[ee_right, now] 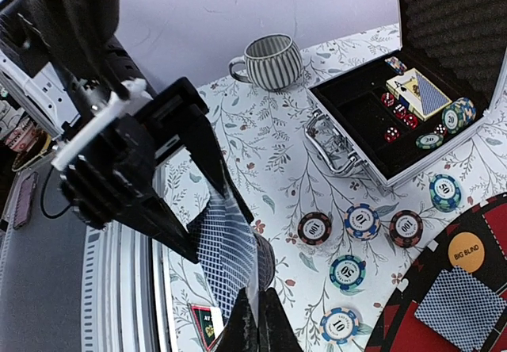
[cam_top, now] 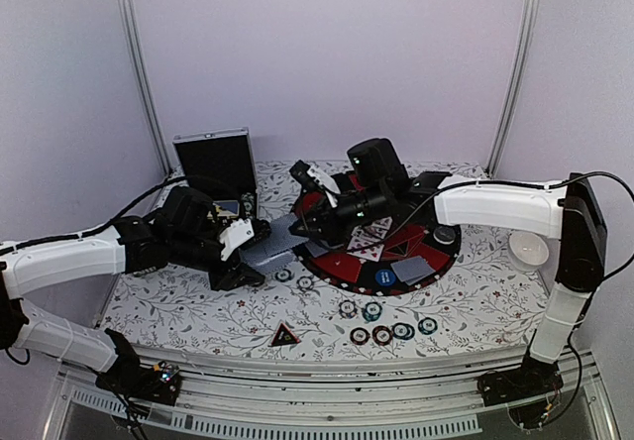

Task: Distribute texas hold em gaming equipment
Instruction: Pick up the poker card from the face-down deck piles, then distribute the poker card in the community card area.

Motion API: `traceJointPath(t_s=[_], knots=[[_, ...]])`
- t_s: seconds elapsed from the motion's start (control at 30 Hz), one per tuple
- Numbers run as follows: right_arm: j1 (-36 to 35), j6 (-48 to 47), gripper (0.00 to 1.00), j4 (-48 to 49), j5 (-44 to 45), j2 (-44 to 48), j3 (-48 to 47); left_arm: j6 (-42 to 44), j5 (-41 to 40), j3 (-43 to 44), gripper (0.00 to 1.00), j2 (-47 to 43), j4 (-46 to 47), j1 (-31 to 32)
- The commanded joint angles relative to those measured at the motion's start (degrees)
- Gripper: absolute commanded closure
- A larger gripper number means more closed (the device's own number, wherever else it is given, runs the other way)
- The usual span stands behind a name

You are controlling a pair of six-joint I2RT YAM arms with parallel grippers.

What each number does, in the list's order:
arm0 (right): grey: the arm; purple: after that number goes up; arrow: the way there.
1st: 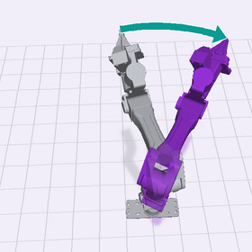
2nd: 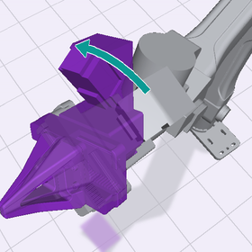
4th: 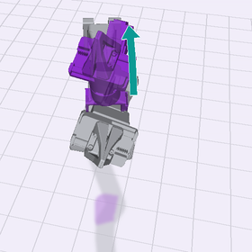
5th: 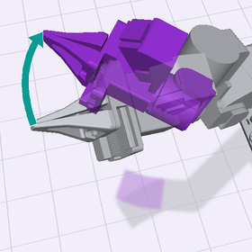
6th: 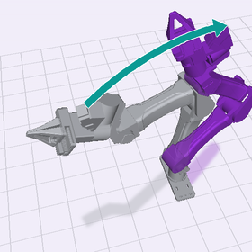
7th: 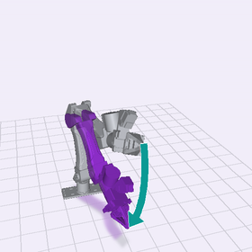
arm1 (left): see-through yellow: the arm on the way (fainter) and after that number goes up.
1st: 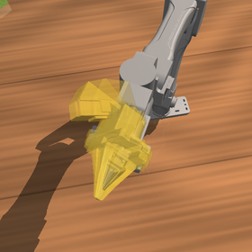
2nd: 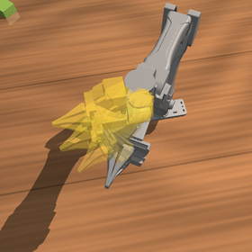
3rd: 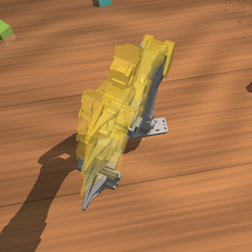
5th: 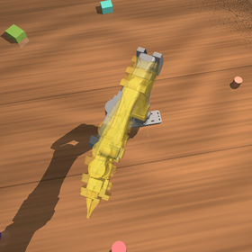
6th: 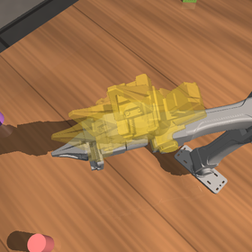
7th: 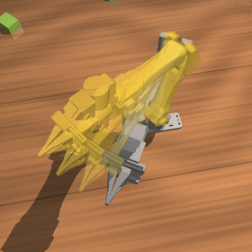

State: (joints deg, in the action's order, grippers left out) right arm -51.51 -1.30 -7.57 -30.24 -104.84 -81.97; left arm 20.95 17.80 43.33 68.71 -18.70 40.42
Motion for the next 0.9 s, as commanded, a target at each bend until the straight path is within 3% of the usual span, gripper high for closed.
traceJointPath(t_s=[0.0, 0.2, 0.43, 0.6, 0.73, 0.87], knots=[[3.6, -0.3, 0.98, -0.1, -5.0, 5.9, -0.1, 0.0, 1.1, 0.4, 0.55, -0.1, 1.4, -0.5], [17.1, 8.3, 0.98, 4.0, -5.9, 9.4, 1.9, -0.1, 1.2, 0.4, 0.55, -0.1, 1.3, -0.5], [34.9, 24.1, 0.98, 4.2, -4.8, -5.4, -6.8, -0.2, 1.3, 0.4, 0.55, -0.3, 1.3, -0.4], [38.7, 24.6, 0.98, 2.6, -8.5, -20.1, -19.7, -0.1, 1.3, 0.3, 0.55, -0.2, 1.3, -0.4], [40.1, 24.8, 0.98, -4.1, -13.8, -34.8, -34.2, 0.0, 1.0, 0.1, 0.54, -0.2, 1.3, -0.4], [41.2, 26.0, 0.98, -4.8, -13.8, -41.7, -39.0, 0.1, 0.9, 0.0, 0.54, 0.0, 1.3, -0.4]])
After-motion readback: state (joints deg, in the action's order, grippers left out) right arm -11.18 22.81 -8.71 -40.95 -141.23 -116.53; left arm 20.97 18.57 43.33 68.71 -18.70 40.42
